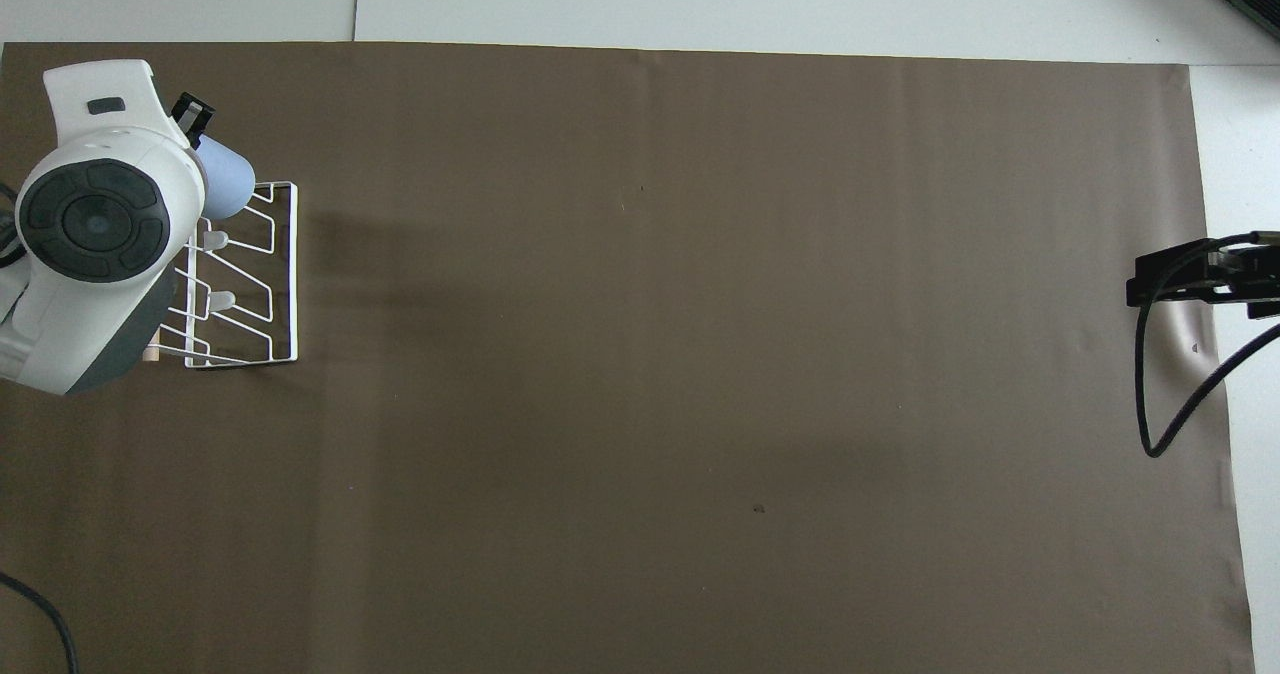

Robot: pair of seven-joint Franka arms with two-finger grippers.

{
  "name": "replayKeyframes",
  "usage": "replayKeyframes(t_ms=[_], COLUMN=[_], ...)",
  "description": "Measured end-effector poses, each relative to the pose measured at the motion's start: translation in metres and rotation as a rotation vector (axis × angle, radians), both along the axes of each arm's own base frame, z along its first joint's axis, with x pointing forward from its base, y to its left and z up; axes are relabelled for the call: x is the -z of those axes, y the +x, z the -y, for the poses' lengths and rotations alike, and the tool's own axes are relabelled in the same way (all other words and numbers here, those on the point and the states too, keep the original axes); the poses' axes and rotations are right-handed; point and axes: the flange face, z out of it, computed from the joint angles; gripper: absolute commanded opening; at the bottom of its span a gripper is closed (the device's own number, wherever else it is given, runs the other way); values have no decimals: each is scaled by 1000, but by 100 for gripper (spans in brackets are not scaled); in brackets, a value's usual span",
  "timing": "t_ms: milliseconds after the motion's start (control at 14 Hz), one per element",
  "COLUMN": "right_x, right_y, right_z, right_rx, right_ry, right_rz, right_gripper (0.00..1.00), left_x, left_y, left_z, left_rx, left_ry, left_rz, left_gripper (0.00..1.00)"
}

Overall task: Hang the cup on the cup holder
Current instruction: 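Lower the cup onto a rack peg with the left gripper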

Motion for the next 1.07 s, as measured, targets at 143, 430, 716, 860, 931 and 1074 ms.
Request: replayKeyframes(t_ms=[143, 430, 716, 860, 931, 1074], right_x=[0, 0, 0, 1, 2, 3], right_y=[0, 0, 0, 0, 0, 0], right_z=[0, 0, -1, -1, -1, -1], right_rx=[-42, -69, -70, -71, -71, -72], right_ry=[1, 2, 2, 2, 3, 3], right_rz=[-3, -4, -5, -6, -7, -9], right_gripper=[100, 100, 100, 100, 100, 100], left_x=[4, 9, 13, 14, 15, 15], left_y=[-1, -3, -5, -6, -6, -6], left_z=[1, 2, 3, 3, 3, 3], left_rx=[2, 6, 9, 10, 10, 10], left_ry=[1, 1, -1, -1, -1, -1], left_rz=[-6, -14, -20, -22, -22, -22], left_gripper=[0, 0, 1, 10, 23, 66])
